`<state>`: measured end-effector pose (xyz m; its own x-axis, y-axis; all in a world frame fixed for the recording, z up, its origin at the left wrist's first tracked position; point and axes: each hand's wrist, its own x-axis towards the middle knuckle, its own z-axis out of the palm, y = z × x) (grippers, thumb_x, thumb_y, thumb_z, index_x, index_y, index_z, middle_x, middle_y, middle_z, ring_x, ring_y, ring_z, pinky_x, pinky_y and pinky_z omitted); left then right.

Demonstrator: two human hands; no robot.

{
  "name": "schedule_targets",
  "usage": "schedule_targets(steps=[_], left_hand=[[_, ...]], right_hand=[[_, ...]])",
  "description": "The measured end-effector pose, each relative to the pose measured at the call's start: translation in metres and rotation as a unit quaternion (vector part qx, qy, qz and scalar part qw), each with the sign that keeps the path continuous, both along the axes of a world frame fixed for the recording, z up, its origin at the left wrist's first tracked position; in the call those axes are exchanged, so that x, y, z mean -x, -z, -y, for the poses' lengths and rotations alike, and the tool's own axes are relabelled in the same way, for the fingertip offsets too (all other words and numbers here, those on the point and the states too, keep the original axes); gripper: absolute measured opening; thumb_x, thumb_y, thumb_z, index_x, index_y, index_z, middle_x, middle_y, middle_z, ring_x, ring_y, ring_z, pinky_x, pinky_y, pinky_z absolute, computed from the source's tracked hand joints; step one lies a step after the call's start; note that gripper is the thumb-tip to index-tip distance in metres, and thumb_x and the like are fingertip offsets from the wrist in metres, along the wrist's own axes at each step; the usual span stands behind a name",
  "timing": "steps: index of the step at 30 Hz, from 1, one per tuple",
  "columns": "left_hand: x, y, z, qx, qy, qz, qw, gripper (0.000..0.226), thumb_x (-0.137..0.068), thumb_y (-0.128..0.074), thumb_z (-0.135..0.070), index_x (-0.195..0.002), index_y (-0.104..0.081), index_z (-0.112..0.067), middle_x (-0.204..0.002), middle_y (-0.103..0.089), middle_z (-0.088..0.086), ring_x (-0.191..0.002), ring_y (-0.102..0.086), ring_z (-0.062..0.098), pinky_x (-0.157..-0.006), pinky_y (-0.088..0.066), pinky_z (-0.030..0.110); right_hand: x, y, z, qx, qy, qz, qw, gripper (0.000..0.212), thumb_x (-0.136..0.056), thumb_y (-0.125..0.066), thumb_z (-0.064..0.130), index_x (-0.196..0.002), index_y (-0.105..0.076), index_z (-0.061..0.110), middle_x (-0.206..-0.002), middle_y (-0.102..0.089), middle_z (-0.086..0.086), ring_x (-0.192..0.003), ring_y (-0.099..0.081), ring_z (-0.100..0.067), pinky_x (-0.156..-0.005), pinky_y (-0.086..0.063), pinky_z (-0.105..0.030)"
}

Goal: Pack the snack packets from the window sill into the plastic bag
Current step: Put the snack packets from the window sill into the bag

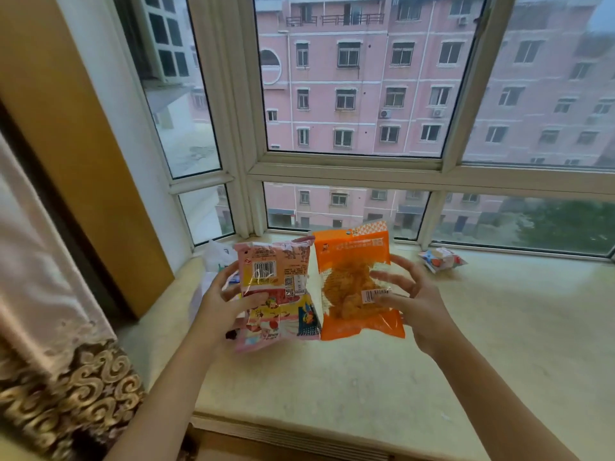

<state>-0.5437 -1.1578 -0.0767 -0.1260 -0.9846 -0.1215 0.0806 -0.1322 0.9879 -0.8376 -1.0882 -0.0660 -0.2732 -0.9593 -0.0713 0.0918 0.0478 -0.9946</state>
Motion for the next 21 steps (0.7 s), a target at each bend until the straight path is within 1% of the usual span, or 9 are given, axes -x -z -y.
schedule_targets(steps=[2,4,6,7,9,12,16,19,21], left_hand=[[-0.032,0.000,0.006,-0.001,-0.006,-0.003,1.000,0.068,-0.072,-0.076,-0.002,-0.127,-0.051,-0.033,-0.110,-0.070,0.009,-0.091,-0.071,0.030,-0.078,-0.056,0.053],[-0.058,0.001,0.011,-0.007,-0.015,-0.013,1.000,0.066,-0.075,-0.073,0.002,-0.127,-0.050,-0.031,-0.108,-0.070,0.008,-0.083,-0.073,0.026,-0.069,-0.058,0.045],[-0.079,0.002,0.018,-0.014,-0.024,-0.027,0.999,0.066,-0.076,-0.071,0.005,-0.128,-0.049,-0.030,-0.103,-0.070,0.007,-0.078,-0.073,0.022,-0.058,-0.058,0.038],[-0.088,0.004,0.023,-0.018,-0.028,-0.029,0.999,0.068,-0.075,-0.071,0.005,-0.129,-0.048,-0.028,-0.101,-0.071,0.006,-0.078,-0.073,0.022,-0.055,-0.057,0.035],[-0.103,0.010,0.035,-0.025,-0.037,-0.028,0.999,0.070,-0.074,-0.073,0.005,-0.130,-0.047,-0.028,-0.098,-0.072,0.004,-0.080,-0.073,0.021,-0.055,-0.056,0.033],[-0.114,0.021,0.055,-0.037,-0.046,-0.033,0.998,0.069,-0.074,-0.073,0.004,-0.129,-0.047,-0.029,-0.102,-0.071,0.005,-0.081,-0.073,0.020,-0.054,-0.056,0.031],[-0.117,0.038,0.089,-0.057,-0.066,-0.035,0.996,0.067,-0.073,-0.074,0.003,-0.123,-0.048,-0.034,-0.105,-0.070,0.008,-0.083,-0.072,0.022,-0.058,-0.057,0.034],[-0.117,0.050,0.120,-0.068,-0.087,-0.019,0.994,0.066,-0.071,-0.077,0.000,-0.115,-0.051,-0.040,-0.106,-0.070,0.008,-0.088,-0.072,0.025,-0.073,-0.058,0.045],[-0.117,0.058,0.141,-0.078,-0.098,-0.013,0.992,0.067,-0.070,-0.078,0.000,-0.117,-0.051,-0.040,-0.105,-0.070,0.007,-0.087,-0.072,0.024,-0.077,-0.058,0.047]], right_hand=[[-0.031,0.002,0.011,-0.003,-0.009,-0.004,1.000,0.068,-0.077,-0.073,-0.002,-0.129,-0.049,0.035,-0.116,-0.065,-0.001,-0.100,-0.066,-0.025,-0.071,-0.059,-0.041],[-0.056,0.004,0.021,-0.007,-0.016,-0.003,1.000,0.067,-0.077,-0.073,-0.003,-0.129,-0.049,0.034,-0.116,-0.064,-0.002,-0.101,-0.065,-0.026,-0.074,-0.059,-0.044],[-0.076,0.006,0.032,-0.013,-0.018,-0.002,1.000,0.067,-0.077,-0.073,-0.002,-0.128,-0.049,0.034,-0.115,-0.064,-0.001,-0.099,-0.066,-0.025,-0.072,-0.059,-0.042],[-0.084,0.007,0.038,-0.015,-0.020,-0.004,1.000,0.066,-0.077,-0.072,-0.002,-0.128,-0.049,0.033,-0.115,-0.064,-0.001,-0.098,-0.066,-0.025,-0.070,-0.059,-0.041],[-0.096,0.011,0.054,-0.023,-0.024,-0.010,0.999,0.066,-0.078,-0.072,-0.002,-0.128,-0.049,0.033,-0.114,-0.065,-0.001,-0.097,-0.066,-0.025,-0.068,-0.059,-0.039],[-0.107,0.018,0.081,-0.036,-0.031,-0.011,0.999,0.066,-0.078,-0.071,-0.004,-0.129,-0.049,0.033,-0.113,-0.065,-0.001,-0.096,-0.067,-0.024,-0.063,-0.058,-0.034],[-0.111,0.035,0.127,-0.050,-0.047,-0.015,0.998,0.065,-0.079,-0.070,-0.005,-0.128,-0.049,0.032,-0.113,-0.065,-0.002,-0.096,-0.067,-0.025,-0.064,-0.058,-0.036],[-0.110,0.053,0.166,-0.057,-0.061,-0.013,0.996,0.065,-0.078,-0.071,-0.005,-0.128,-0.050,0.031,-0.113,-0.064,-0.004,-0.096,-0.067,-0.026,-0.065,-0.058,-0.039],[-0.109,0.065,0.193,-0.065,-0.069,-0.012,0.995,0.065,-0.077,-0.072,-0.005,-0.127,-0.050,0.032,-0.113,-0.064,-0.005,-0.095,-0.067,-0.027,-0.065,-0.059,-0.040]])
